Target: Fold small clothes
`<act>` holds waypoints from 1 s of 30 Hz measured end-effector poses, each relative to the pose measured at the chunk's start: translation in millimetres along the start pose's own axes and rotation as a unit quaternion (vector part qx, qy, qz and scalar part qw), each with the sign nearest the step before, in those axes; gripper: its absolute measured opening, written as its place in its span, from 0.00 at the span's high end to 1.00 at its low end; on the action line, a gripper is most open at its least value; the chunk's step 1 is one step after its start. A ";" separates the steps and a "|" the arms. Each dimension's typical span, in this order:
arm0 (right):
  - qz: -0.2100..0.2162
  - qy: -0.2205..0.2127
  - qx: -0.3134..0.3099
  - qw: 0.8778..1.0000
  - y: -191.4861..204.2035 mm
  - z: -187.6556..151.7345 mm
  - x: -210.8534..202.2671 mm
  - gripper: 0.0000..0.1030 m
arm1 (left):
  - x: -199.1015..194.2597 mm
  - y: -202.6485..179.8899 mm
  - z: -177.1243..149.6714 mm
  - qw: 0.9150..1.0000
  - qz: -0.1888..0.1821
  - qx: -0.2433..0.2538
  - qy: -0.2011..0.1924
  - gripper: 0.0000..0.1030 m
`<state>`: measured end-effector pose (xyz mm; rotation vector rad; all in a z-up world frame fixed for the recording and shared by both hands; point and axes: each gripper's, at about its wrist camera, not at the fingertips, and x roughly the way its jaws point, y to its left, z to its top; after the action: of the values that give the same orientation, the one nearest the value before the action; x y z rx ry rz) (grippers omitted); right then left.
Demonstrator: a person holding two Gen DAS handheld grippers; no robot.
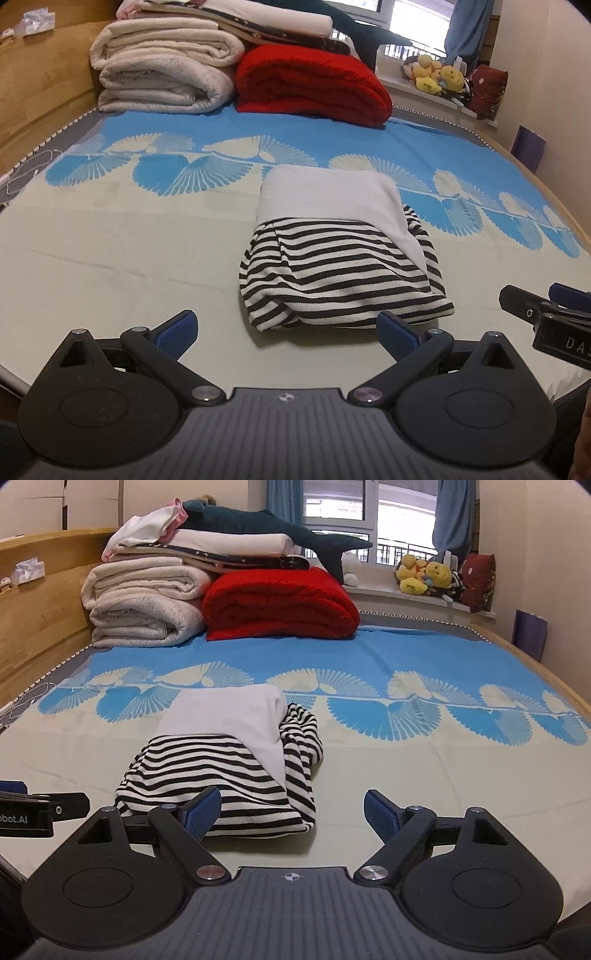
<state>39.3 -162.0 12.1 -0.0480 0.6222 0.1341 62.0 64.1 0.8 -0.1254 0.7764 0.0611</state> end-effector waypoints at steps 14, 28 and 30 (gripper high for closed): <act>0.010 0.006 -0.010 1.000 5.6 -0.2 3.0 0.17 | 4.3 -1.7 -0.2 1.000 -0.008 -0.004 0.006 0.00; 0.018 0.007 -0.016 1.000 7.5 -0.4 1.1 0.17 | 5.4 -3.5 -2.0 1.000 -0.009 -0.002 0.007 0.00; 0.018 0.008 -0.017 1.000 7.5 -0.6 0.8 0.17 | 6.2 -3.6 -2.2 1.000 -0.010 -0.002 0.008 0.00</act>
<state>38.6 -154.6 11.1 -0.0706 0.6361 0.1797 65.2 60.3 -4.8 -0.1380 0.7917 0.0427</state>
